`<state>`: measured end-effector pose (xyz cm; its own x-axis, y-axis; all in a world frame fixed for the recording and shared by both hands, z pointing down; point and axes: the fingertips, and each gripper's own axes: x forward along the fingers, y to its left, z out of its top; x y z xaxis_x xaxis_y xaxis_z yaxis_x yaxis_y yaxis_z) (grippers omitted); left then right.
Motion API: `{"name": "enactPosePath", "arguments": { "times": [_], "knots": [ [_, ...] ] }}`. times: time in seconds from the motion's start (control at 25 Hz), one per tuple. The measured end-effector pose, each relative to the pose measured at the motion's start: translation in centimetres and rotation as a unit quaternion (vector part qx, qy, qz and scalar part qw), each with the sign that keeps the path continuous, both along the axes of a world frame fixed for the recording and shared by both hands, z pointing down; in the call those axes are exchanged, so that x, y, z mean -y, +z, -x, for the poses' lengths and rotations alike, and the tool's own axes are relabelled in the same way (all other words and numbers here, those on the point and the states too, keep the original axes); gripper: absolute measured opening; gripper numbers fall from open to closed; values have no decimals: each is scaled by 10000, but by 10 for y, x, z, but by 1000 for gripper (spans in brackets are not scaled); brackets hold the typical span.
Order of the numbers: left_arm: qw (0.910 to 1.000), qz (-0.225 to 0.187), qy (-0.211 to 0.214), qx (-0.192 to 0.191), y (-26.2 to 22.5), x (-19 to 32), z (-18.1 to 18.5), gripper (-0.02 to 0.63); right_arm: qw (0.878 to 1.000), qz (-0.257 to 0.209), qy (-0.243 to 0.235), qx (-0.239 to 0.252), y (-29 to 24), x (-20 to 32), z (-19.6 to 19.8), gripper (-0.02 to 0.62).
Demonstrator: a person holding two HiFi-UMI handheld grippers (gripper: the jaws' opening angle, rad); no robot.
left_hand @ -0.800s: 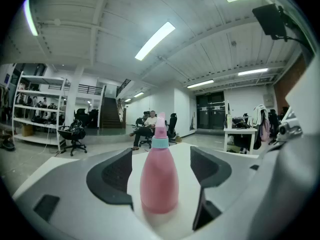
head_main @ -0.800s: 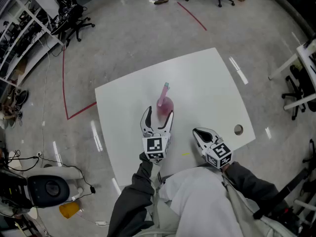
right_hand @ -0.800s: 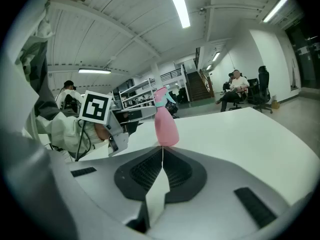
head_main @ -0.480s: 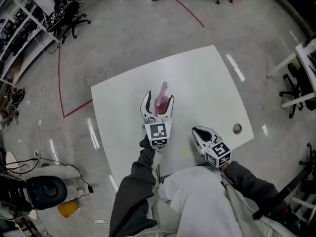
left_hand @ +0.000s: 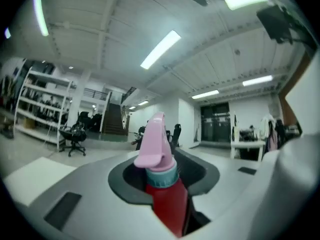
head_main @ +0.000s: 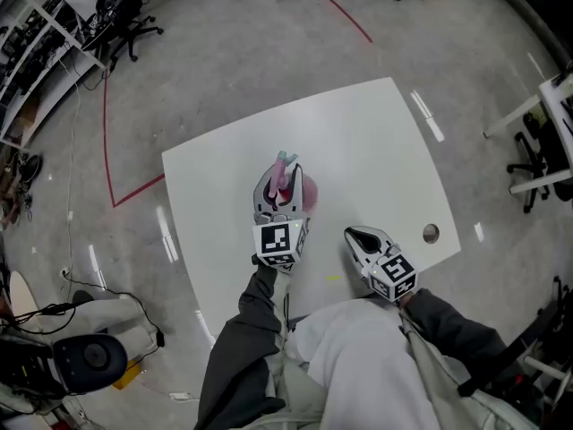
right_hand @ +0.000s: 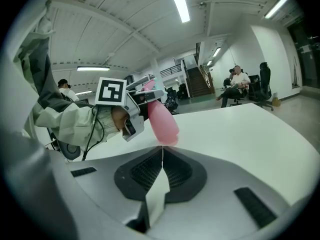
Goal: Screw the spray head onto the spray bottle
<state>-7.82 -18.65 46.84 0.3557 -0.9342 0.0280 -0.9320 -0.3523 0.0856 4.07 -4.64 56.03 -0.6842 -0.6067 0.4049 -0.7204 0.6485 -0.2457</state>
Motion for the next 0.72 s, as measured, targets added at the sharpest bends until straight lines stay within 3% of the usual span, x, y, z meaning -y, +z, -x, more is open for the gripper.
{"name": "enactPosePath", "arguments": {
  "times": [0.08, 0.12, 0.2, 0.24, 0.28, 0.32, 0.44, 0.52, 0.64, 0.72],
  "knots": [
    [9934, 79, -233, -1117, -13, -9, 28, 147, 9990, -426, -28, 150, -20, 6, 12, -5],
    [9834, 130, -352, -1774, -20, -15, 44, 147, 9965, -764, -39, 335, -39, 9, 18, -5],
    [9485, 225, -558, -3109, -38, -36, 55, 147, 9867, -1314, -102, 954, -87, 9, 12, 38],
    [9284, 267, -634, -3652, -46, -49, 52, 147, 9810, -1414, -185, 1320, -108, 4, 2, 187],
    [9108, 320, -679, -4059, -51, -61, 48, 147, 9761, -1410, -307, 1625, -124, 0, -6, 292],
    [8963, 395, -689, -4363, -54, -71, 46, 147, 9726, -1369, -462, 1821, -136, -5, -11, 308],
    [8565, 726, -498, -5087, -57, -91, 51, 147, 9661, -1412, -1025, 1900, -156, -12, 0, 346],
    [8370, 887, -200, -5396, -66, -102, 50, 147, 9618, -1510, -1443, 1771, -165, -18, 18, 366],
    [8350, 999, 242, -5406, -82, -114, 40, 147, 9509, -1737, -1967, 1637, -178, -34, 39, 383],
    [8318, 1017, 372, -5444, -89, -113, 36, 147, 9450, -1978, -2048, 1612, -186, -39, 42, 385]
  ]
}}
